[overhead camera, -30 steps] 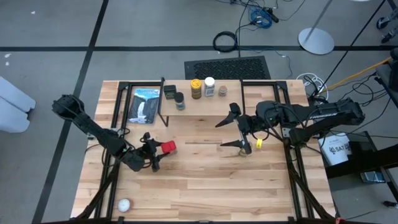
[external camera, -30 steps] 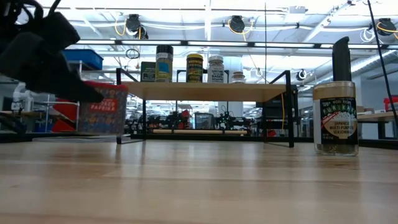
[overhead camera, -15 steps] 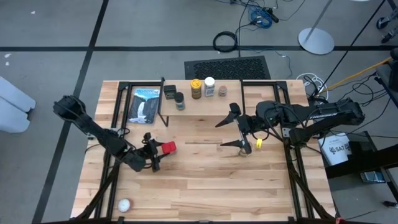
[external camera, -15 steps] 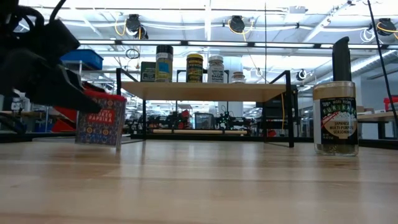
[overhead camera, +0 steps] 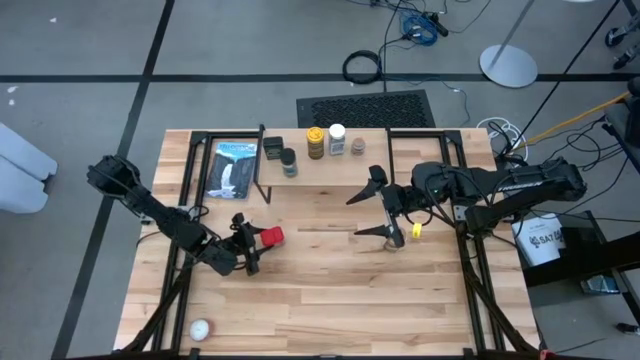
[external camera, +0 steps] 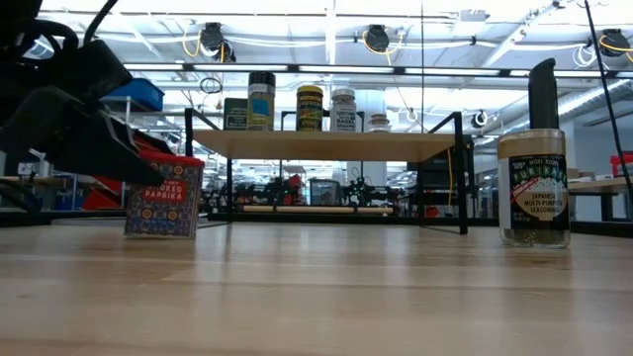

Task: Shelf spices
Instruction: Remove the red seasoning can from the shelf, then remove the brown seasoning bottle from the shelf

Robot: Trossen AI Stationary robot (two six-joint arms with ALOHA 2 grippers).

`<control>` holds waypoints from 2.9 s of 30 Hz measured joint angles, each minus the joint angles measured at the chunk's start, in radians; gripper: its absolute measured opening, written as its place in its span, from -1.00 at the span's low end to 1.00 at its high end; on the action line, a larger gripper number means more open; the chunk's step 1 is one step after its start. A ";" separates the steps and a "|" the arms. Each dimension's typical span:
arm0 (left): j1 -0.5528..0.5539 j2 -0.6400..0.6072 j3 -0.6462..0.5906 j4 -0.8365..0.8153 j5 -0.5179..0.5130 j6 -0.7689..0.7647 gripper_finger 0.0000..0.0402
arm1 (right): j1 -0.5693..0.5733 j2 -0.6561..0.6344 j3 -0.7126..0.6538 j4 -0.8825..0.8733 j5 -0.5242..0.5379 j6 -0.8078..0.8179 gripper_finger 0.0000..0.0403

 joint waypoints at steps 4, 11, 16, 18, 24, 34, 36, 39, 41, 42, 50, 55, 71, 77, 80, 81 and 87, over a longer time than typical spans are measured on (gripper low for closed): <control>0.000 0.000 0.000 -0.002 0.006 -0.010 0.40 | 0.000 0.000 0.000 -0.001 0.000 0.001 0.63; 0.000 0.000 0.001 -0.002 -0.003 -0.004 0.48 | 0.000 0.000 0.000 -0.001 0.006 0.010 0.63; -0.002 0.000 0.028 -0.004 -0.009 0.051 0.48 | -0.002 0.000 0.000 -0.026 0.143 0.048 0.63; -0.002 0.000 0.044 -0.004 -0.010 0.074 0.48 | -0.010 0.000 0.000 -0.041 0.210 0.060 0.63; -0.002 0.000 0.076 -0.019 -0.010 0.118 0.48 | -0.103 0.000 0.000 -0.063 0.284 0.110 0.63; -0.002 -0.056 0.143 -0.214 -0.051 0.120 0.48 | -0.407 0.000 0.000 -0.176 0.077 0.041 0.63; -0.002 -0.090 0.164 -0.259 -0.060 0.123 0.48 | -0.482 0.000 0.000 -0.176 -0.003 0.024 0.63; -0.002 -0.147 0.204 -0.340 -0.072 0.124 0.48 | -0.570 0.005 0.000 -0.165 -0.093 -0.003 0.63; -0.002 -0.179 0.228 -0.374 -0.086 0.125 0.48 | -0.615 0.016 0.000 -0.167 -0.127 -0.029 0.63; -0.002 -0.194 0.240 -0.383 -0.093 0.125 0.48 | -0.632 0.026 0.000 -0.166 -0.145 -0.042 0.63; -0.002 -0.255 0.333 -0.393 -0.115 0.150 0.48 | -0.701 0.174 0.000 -0.143 -0.170 -0.115 0.64; -0.002 -0.256 0.368 -0.391 -0.115 0.197 0.48 | -0.715 0.260 0.000 -0.104 -0.168 -0.134 0.64; -0.002 -0.256 0.370 -0.358 -0.111 0.253 0.48 | -0.728 0.302 0.000 -0.127 -0.164 -0.127 0.52; -0.002 -0.256 0.370 -0.358 -0.111 0.252 0.48 | -0.728 0.303 0.000 -0.139 -0.158 -0.115 0.30; -0.002 -0.256 0.370 -0.358 -0.111 0.253 0.48 | -0.728 0.303 0.000 -0.140 -0.131 -0.115 0.15; -0.002 -0.256 0.370 -0.358 -0.111 0.252 0.48 | -0.728 0.303 0.000 -0.142 -0.128 -0.114 0.09; -0.002 -0.256 0.370 -0.358 -0.114 0.253 0.48 | -0.727 0.302 0.001 -0.144 -0.128 -0.114 -0.18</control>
